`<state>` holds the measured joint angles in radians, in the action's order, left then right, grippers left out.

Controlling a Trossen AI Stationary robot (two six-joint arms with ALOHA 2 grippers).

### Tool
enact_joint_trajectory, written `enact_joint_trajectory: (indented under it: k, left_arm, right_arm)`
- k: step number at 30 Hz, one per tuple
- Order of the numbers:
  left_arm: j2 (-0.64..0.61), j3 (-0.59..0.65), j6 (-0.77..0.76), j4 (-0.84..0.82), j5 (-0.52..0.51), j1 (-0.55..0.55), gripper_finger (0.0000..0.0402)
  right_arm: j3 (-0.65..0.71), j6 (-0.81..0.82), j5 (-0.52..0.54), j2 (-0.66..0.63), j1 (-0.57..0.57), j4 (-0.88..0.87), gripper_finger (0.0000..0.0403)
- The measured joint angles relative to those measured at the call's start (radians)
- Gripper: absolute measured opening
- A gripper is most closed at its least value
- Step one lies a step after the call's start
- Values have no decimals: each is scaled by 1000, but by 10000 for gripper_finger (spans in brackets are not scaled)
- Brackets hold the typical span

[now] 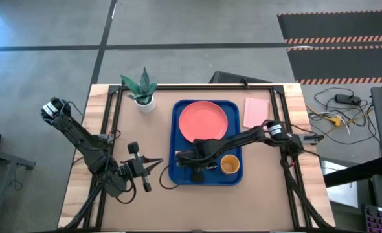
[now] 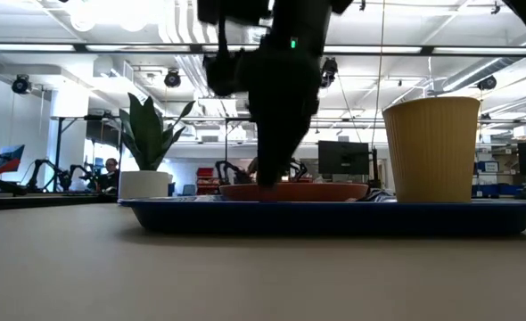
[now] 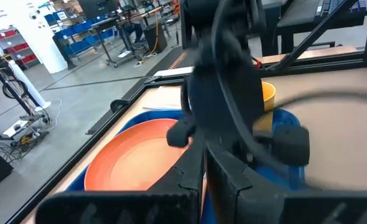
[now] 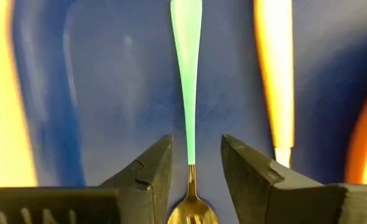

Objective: Pick and place plate/cup/fork/spoon on tray
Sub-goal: Return to Home Position

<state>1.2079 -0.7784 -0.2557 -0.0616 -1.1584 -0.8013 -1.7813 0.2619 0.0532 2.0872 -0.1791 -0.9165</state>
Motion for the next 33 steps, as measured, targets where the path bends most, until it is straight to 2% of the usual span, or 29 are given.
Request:
enact_joint_trajectory:
  k: [5, 9, 12, 16, 20, 23, 25, 27, 33]
  left_arm:
    - [0, 0, 0, 0, 1, 0, 0]
    - [0, 0, 0, -1, 2, 0, 0]
    - [0, 0, 0, -1, 2, 0, 0]
    - [0, 1, -15, -1, 22, 0, 0]
    - [0, 25, -25, 1, 243, 2, 0]
    - [0, 44, 20, 66, 310, 11, 0]
    - [0, 51, 110, 121, 333, 23, 0]
    - [0, 51, 234, 169, 408, 41, 0]
    - [-65, 55, 528, 194, 784, 153, 0]
  right_arm:
    - [1, -31, 5, -75, -8, 18, 132]
    - [26, -122, 75, -147, -41, 71, 129]
    - [91, -177, 103, -229, -66, 152, 122]
    - [254, -225, 105, -381, -83, 309, 112]
    - [463, -257, 106, -551, -83, 457, 103]
    - [608, -299, 107, -681, -83, 583, 96]
    - [691, -343, 108, -762, -78, 679, 91]
    - [766, -383, 107, -838, -71, 778, 85]
    - [927, -437, 106, -1033, -49, 911, 67]
